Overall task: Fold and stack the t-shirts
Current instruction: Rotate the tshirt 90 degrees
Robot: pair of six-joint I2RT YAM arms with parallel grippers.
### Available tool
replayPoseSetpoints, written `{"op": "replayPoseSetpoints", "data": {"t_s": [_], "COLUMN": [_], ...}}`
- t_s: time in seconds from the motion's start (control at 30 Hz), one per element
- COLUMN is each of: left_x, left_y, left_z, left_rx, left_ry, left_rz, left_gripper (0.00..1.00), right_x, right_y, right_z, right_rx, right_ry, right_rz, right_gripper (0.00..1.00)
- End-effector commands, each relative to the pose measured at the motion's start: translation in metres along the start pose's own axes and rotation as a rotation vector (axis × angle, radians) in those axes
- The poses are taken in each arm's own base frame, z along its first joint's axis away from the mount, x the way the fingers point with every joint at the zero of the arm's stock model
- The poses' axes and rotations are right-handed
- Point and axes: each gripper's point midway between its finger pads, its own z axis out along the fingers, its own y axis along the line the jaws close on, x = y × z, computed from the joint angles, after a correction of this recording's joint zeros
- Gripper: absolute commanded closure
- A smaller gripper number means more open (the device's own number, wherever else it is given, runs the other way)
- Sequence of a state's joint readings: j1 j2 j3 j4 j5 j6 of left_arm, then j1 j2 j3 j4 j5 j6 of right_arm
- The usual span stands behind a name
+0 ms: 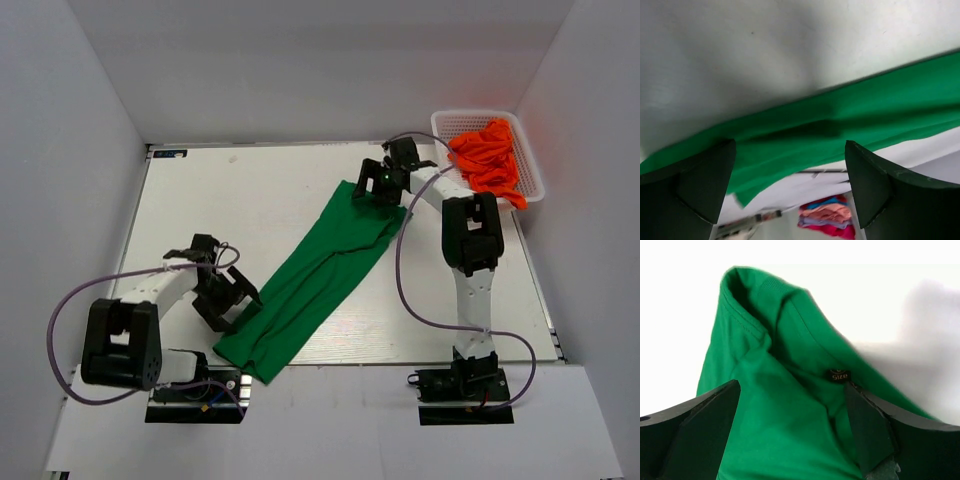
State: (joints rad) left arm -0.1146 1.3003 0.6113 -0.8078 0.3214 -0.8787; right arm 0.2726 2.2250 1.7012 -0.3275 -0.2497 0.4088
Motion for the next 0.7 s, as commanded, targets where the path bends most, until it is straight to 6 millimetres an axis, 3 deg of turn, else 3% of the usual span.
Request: {"op": "replayPoseSetpoints", "data": {"t_s": [0.0,0.03,0.1,0.13,0.2,0.3,0.33,0.37,0.4,0.47,0.53,0.63,0.67], "left_x": [-0.008,-0.023,-0.044,-0.061,-0.084,-0.096,-0.1,-0.107,-0.112,-0.122,-0.127,-0.138,-0.137], "left_y": [0.002,-0.023,-0.04,-0.061,-0.081,-0.104,-0.11,-0.118,-0.121,-0.127,-0.133,-0.14,-0.144], "left_z": [-0.026,-0.046,-0.061,-0.076,-0.097,-0.103,-0.107,-0.11,-0.112,-0.11,-0.108,-0.105,-0.107], "left_rx": [-0.109,-0.072,-0.07,-0.034,-0.005,0.078,0.103,0.127,0.134,0.12,0.127,0.139,0.152], "left_ry": [-0.006,-0.059,-0.146,-0.221,-0.345,-0.402,-0.43,-0.47,-0.492,-0.506,-0.513,-0.516,-0.514], "left_rz": [0.099,0.136,0.193,0.228,0.254,0.321,0.337,0.344,0.345,0.34,0.342,0.345,0.359], "left_gripper": [0.0,0.0,0.0,0.0,0.0,0.0,0.0,0.0,0.0,0.0,0.0,0.0,0.0], "right_x": [-0.055,-0.065,-0.077,-0.083,-0.083,-0.057,-0.024,-0.02,0.009,0.036,0.065,0.091,0.1], "right_y": [0.014,0.015,0.026,0.034,0.039,0.041,0.036,0.039,0.043,0.043,0.046,0.053,0.045], "right_z": [-0.005,-0.013,-0.03,-0.041,-0.056,-0.072,-0.064,-0.075,-0.071,-0.077,-0.074,-0.066,-0.059], "right_rx": [-0.002,0.024,0.035,0.037,0.085,0.152,0.195,0.217,0.228,0.253,0.261,0.261,0.28], "right_ry": [-0.119,-0.146,-0.183,-0.208,-0.223,-0.166,-0.09,-0.1,-0.039,0.004,0.058,0.105,0.134], "right_rz": [-0.148,-0.167,-0.208,-0.218,-0.222,-0.197,-0.2,-0.179,-0.154,-0.15,-0.119,-0.081,-0.073], "right_gripper": [0.1,0.1,0.1,0.1,0.1,0.1,0.1,0.1,0.1,0.1,0.1,0.1,0.1]}}
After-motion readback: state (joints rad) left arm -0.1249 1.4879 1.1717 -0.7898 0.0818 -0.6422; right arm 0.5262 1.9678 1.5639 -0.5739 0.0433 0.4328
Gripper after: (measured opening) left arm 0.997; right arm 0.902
